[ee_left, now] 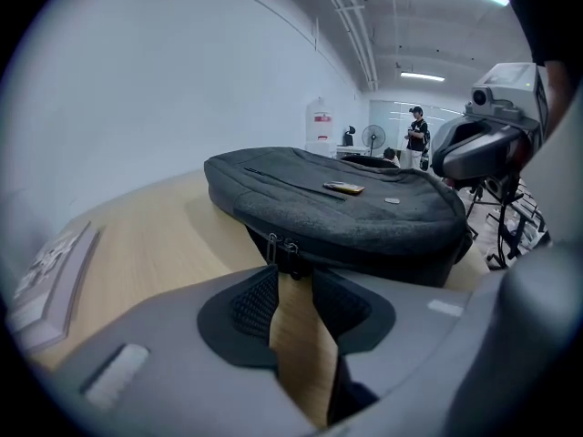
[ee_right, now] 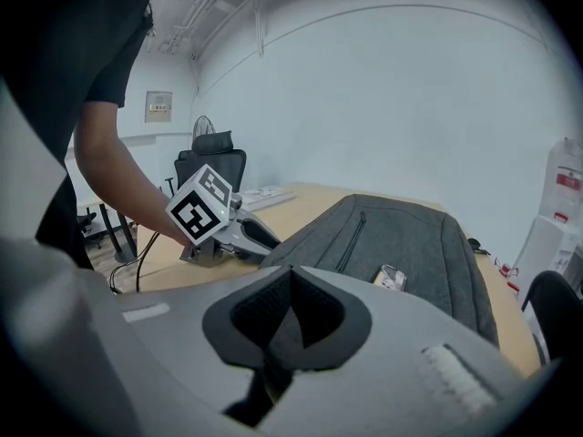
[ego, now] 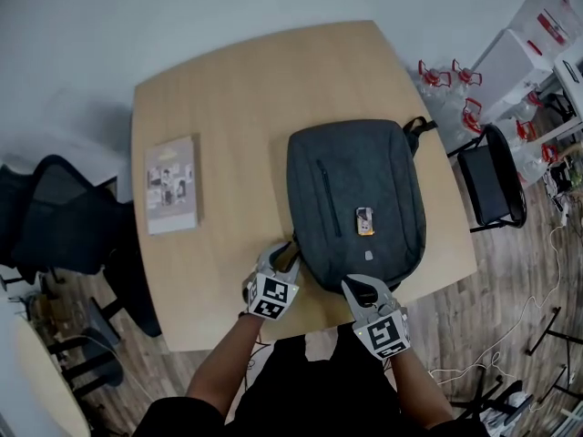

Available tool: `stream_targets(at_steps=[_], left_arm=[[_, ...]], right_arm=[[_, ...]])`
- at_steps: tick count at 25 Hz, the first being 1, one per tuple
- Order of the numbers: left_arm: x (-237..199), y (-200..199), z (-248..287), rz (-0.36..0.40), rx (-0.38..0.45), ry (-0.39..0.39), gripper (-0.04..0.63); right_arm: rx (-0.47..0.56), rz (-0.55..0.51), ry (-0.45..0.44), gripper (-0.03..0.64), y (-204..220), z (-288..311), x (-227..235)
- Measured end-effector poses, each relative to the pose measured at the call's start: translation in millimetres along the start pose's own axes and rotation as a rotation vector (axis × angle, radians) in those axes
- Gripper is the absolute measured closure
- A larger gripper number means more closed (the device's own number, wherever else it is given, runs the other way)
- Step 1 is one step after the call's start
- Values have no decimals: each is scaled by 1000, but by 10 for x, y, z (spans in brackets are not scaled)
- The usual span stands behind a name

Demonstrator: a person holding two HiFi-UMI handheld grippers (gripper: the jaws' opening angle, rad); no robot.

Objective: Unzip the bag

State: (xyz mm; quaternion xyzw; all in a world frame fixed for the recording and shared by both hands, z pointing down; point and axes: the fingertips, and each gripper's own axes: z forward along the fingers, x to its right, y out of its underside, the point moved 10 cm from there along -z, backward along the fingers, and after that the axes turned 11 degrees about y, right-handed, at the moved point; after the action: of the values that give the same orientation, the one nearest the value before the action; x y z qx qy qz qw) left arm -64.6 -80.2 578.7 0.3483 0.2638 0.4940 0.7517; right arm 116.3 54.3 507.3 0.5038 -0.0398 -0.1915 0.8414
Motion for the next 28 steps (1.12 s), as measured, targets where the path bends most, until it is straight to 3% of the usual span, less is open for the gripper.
stream_targets(at_steps=[3, 7, 15, 18, 28], left_arm=[[-5, -13, 14, 10, -5, -13, 464], [-14, -8, 13, 6, 7, -39, 550], [-11, -4, 1, 27, 10, -57, 558], [13, 10, 37, 58, -11, -59, 494], [-10, -31, 34, 109, -13, -70, 533]], right_arm=[[-10, -16, -1, 614, 11, 25, 13], [-16, -17, 0, 614, 34, 36, -6], [-5, -13, -10, 614, 35, 53, -8], [-12, -21, -12, 614, 21, 55, -15], [-9, -20, -6, 614, -3, 19, -11]])
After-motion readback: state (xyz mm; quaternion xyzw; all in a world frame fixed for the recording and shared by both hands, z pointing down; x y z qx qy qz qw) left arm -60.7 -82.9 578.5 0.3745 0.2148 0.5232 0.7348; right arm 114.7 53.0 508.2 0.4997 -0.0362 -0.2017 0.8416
